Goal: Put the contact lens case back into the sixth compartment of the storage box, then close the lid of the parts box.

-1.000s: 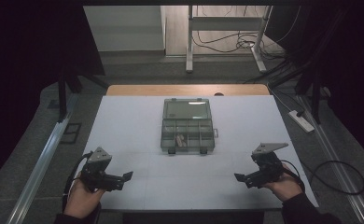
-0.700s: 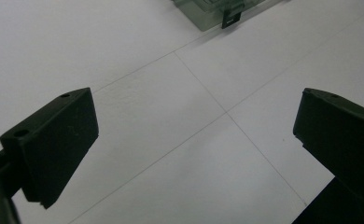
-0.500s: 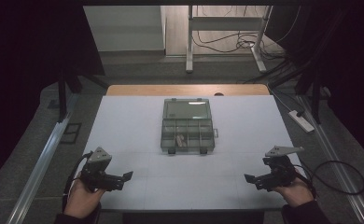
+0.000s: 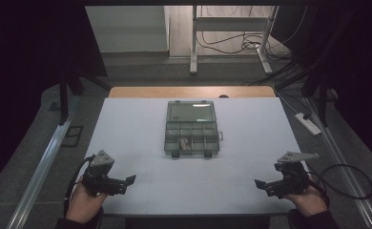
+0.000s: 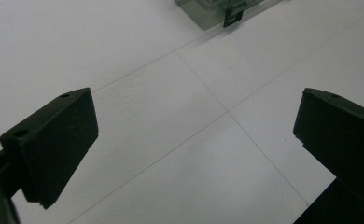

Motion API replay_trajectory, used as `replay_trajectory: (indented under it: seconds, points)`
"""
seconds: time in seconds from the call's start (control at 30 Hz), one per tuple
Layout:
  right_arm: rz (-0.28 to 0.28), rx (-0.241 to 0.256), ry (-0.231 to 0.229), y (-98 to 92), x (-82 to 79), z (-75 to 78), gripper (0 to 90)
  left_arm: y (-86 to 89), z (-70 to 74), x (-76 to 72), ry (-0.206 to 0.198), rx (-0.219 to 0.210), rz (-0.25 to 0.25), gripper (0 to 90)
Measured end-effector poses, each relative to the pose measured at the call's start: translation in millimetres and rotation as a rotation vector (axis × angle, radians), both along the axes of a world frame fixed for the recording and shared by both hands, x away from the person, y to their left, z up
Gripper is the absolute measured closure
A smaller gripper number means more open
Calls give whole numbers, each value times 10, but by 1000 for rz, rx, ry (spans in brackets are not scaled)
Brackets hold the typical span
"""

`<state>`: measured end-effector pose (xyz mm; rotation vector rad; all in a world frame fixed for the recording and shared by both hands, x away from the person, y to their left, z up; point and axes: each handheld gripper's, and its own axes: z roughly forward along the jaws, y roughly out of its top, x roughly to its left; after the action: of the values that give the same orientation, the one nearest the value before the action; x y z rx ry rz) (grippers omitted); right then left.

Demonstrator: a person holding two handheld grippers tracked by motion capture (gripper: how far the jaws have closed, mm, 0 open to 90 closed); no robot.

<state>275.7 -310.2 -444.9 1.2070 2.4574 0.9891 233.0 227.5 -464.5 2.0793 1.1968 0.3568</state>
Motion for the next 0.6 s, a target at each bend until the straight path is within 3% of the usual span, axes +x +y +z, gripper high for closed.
replay_trajectory:
  seconds: [0.6]
  points:
    - [6,-4,-8,22,10,6,0,-20,-5,31,26,20,6,0]
